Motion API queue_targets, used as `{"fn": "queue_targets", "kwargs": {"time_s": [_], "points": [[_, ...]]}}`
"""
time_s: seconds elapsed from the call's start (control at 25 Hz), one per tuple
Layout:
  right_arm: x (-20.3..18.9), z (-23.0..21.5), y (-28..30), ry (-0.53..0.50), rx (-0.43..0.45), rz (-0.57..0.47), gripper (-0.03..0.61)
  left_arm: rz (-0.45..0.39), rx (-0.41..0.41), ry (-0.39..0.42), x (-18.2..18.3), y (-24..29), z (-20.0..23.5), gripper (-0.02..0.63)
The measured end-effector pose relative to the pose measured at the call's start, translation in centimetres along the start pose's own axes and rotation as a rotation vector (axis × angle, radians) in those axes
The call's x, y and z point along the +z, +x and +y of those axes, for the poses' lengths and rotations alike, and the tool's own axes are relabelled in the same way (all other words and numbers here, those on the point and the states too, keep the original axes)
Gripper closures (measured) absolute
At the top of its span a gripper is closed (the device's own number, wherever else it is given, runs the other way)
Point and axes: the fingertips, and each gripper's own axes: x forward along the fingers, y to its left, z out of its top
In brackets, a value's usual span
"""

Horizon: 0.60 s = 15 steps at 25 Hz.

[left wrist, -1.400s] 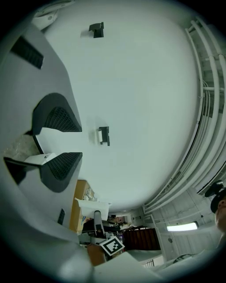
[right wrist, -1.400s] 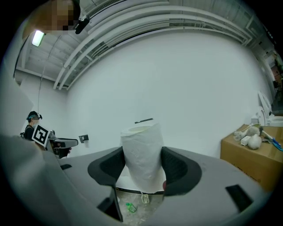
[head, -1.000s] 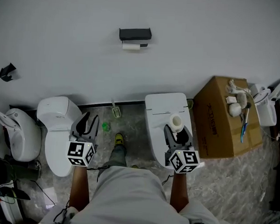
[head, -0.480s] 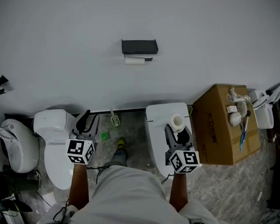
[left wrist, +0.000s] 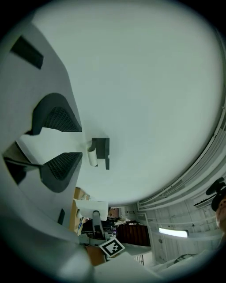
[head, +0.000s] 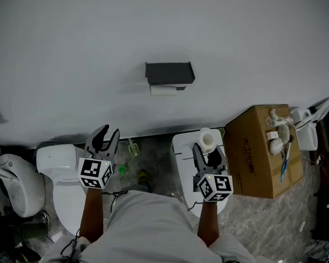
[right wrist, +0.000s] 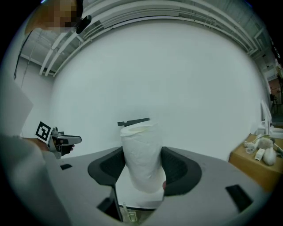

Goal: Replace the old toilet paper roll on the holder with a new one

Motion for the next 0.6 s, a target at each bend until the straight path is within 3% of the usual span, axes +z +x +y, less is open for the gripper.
{"fn": "queue_targets", "kwargs": {"time_s": [0.24, 0.6], "points": [[0.3, -0.4, 3.9, -0.003, -0.039, -0.005, 0.314, 0.012, -0.057, 0.029, 0.4, 4.7, 1.8, 0.457], [0.4, -1.8, 6.0, 0.025, -0.090, -0.009, 0.314, 0.042, -0.149, 0.106, 0.2, 9.1, 0.7, 0.457]]}}
